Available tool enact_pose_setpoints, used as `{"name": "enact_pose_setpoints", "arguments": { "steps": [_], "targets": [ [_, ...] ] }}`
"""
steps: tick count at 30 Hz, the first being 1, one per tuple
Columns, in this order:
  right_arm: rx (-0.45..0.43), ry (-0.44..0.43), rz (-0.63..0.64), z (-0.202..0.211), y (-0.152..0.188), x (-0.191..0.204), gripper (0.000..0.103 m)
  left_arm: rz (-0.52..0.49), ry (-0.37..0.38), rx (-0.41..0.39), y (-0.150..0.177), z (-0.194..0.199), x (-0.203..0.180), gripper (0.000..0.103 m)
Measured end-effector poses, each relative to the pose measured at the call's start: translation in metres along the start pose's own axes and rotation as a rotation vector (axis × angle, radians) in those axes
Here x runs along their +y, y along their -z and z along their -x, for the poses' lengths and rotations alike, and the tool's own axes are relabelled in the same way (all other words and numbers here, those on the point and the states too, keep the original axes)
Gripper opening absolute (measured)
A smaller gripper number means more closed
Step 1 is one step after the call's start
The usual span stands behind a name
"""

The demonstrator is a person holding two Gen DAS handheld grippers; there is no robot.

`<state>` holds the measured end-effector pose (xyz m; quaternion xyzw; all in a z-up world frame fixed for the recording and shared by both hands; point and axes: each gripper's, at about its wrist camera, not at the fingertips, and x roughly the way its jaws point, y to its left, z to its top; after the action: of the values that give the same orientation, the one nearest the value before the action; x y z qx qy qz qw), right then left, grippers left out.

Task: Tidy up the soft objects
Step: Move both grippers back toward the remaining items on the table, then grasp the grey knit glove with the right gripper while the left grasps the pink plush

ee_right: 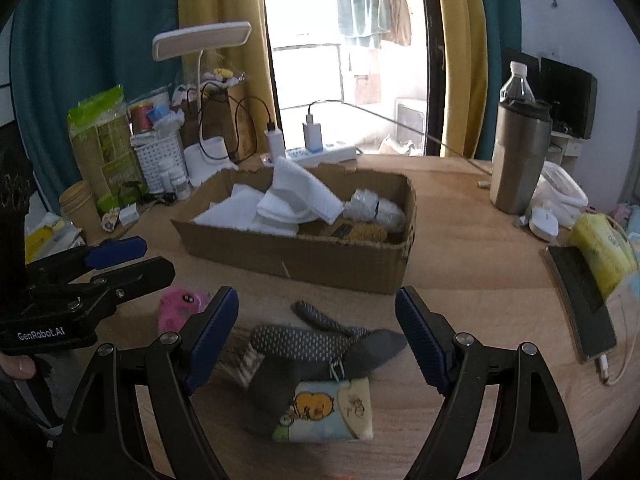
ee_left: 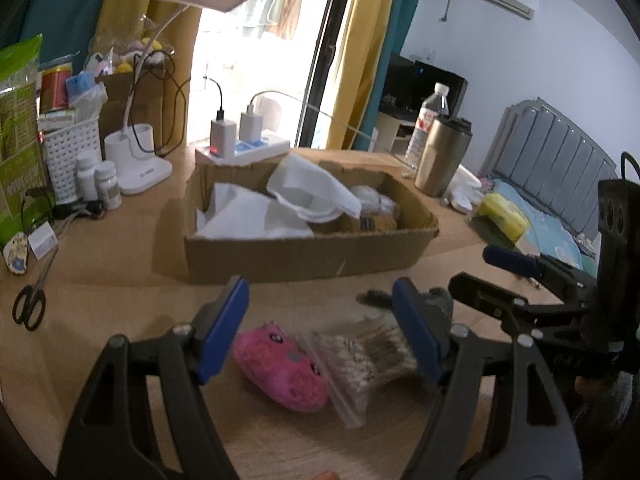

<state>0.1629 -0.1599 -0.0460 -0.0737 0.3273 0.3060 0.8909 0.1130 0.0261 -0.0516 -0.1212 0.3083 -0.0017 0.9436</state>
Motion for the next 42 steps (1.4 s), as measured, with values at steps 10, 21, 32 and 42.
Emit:
{"name": "enact_pose_setpoints", "arguments": {
  "steps": [10, 21, 32, 42],
  "targets": [
    [0.050, 0.001, -0.025, -0.012, 0.018, -0.004, 0.083, 0.005, -0.013, 0.056, 0.023, -0.010, 0.003, 0.076],
    [0.113, 0.006, -0.044, -0.036, 0.023, -0.013, 0.083, 0.028, -0.062, 0.112, 0.035, -0.027, 0.019, 0.076],
    [0.155, -0.014, -0.045, -0.056, 0.022, -0.013, 0.081, 0.058, -0.123, 0.155, 0.038, -0.044, 0.035, 0.076],
    [0.162, 0.000, -0.013, -0.061, 0.021, -0.013, 0.047, 0.020, -0.129, 0.185, 0.041, -0.051, 0.032, 0.062]
  ]
}}
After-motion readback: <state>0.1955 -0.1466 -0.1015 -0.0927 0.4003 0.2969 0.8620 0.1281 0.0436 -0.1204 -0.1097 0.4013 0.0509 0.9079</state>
